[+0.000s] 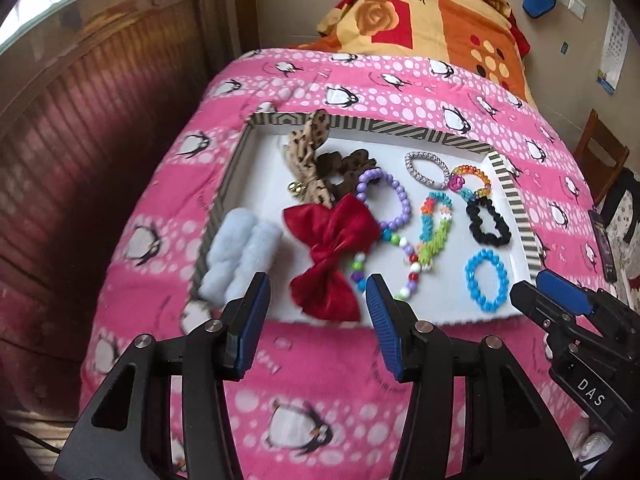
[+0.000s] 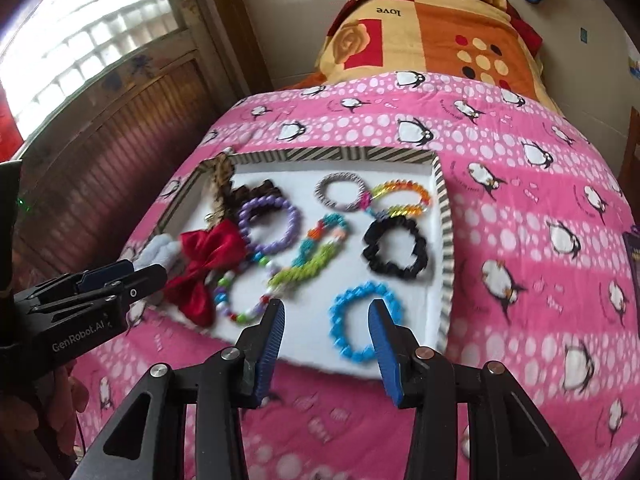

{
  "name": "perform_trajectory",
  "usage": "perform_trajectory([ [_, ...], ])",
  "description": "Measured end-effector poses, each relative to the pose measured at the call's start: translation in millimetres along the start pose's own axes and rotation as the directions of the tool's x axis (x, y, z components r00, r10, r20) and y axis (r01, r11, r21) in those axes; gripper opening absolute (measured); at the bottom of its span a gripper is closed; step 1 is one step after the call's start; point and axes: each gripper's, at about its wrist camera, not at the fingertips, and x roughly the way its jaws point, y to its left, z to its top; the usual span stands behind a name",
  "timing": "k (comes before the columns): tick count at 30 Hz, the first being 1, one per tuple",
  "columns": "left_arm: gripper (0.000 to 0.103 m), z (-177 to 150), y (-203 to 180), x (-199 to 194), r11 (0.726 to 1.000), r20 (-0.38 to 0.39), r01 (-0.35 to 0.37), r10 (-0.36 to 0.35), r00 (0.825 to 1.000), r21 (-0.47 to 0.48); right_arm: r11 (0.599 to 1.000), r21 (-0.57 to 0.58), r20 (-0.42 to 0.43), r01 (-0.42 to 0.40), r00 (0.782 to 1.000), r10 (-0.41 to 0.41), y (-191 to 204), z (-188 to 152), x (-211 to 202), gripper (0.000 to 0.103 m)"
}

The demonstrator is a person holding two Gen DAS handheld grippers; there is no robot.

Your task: Organize jewelry

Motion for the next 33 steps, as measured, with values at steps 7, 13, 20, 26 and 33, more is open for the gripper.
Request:
perform_trajectory([
  [7, 0.049, -34, 11, -30, 1.000, 0.044, -0.020, 0.019, 0.999, 0.016, 1.000, -0.012, 0.008, 0.007, 1.000, -0.007, 23, -28, -19, 0.044],
  [13, 0.049, -57, 17, -49, 0.999, 0.073, -0.036, 0.035, 0.997, 0.016, 1.000, -0.027, 0.016, 0.013, 1.000, -0.013, 38, -49, -36, 0.044],
  [20, 0.049, -79, 25, -64, 0.999, 0.098, -0.052, 0.050, 0.994, 0.014, 0.999, -0.042, 0.010, 0.021, 1.000, -0.020, 51, -69, -47, 0.045],
  [26, 0.049, -90, 25, -73, 0.998, 0.114, -0.063, 0.060, 0.992, 0.017, 0.999, -0.050, 0.018, 0.021, 1.000, -0.020, 58, -80, -55, 0.045],
  [33, 0.049, -99, 23, -80, 0.997, 0.132, -0.067, 0.064, 0.989, 0.023, 0.998, -0.049, 0.020, 0.027, 0.999, -0.026, 61, -90, -62, 0.046],
])
